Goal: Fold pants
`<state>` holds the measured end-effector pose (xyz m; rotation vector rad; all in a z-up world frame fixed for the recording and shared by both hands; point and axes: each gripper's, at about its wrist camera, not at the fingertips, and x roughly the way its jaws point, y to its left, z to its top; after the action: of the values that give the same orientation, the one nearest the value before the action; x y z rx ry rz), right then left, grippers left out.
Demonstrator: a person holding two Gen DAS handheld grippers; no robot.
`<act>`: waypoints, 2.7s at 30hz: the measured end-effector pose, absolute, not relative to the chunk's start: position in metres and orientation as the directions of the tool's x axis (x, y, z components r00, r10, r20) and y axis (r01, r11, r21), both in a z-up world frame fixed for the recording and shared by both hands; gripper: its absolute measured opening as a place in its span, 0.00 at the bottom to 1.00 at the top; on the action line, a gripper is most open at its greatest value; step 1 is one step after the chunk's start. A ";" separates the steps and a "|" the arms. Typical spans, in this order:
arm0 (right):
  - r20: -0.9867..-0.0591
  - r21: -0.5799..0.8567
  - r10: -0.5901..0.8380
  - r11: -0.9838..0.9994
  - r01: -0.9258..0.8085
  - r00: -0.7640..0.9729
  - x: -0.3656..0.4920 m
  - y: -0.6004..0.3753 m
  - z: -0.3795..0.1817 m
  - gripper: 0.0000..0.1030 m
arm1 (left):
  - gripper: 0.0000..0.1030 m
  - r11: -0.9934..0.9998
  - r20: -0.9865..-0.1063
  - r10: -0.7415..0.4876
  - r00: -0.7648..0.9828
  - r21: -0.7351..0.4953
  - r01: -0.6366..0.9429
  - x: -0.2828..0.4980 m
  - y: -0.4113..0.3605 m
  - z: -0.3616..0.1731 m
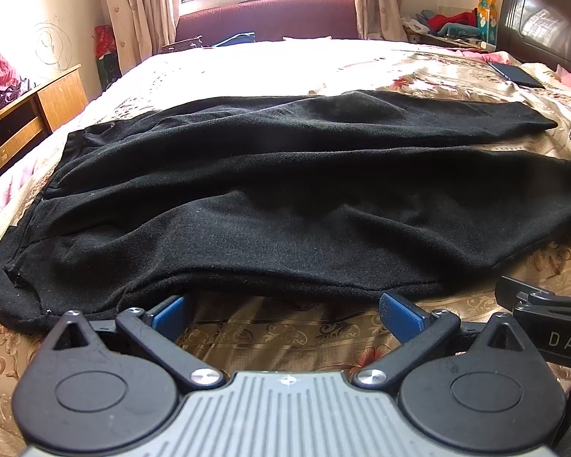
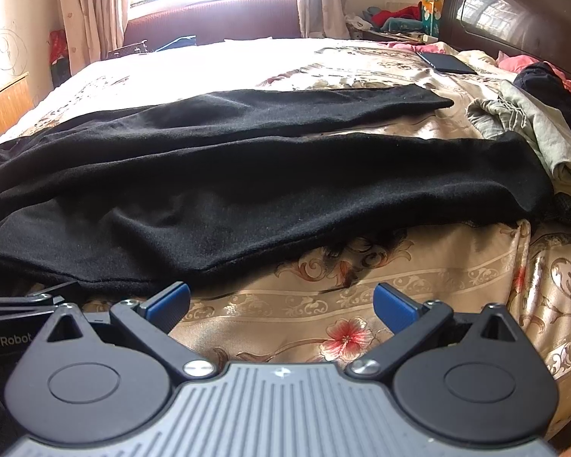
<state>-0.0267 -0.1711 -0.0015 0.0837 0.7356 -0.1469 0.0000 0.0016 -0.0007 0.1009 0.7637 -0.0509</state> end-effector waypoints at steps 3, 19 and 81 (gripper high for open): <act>-0.674 0.025 -0.104 0.986 0.163 0.731 -0.027 -0.171 -0.001 0.99 | 1.00 0.994 -0.693 -0.010 0.721 0.072 0.083 0.000 0.002 -0.001; -0.677 0.025 -0.102 0.987 0.161 0.729 -0.025 -0.171 -0.004 0.99 | 1.00 0.994 -0.694 -0.004 0.720 0.079 0.081 0.001 0.002 -0.002; -0.824 0.077 0.485 0.607 -0.791 0.292 0.042 0.204 -0.004 0.11 | 0.56 0.988 -0.749 0.146 0.646 0.140 -0.061 0.036 0.332 -0.004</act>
<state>0.0419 0.2040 -0.0045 -0.3794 0.9364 0.8774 0.0357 0.3320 -0.0043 0.1052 0.8611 0.1183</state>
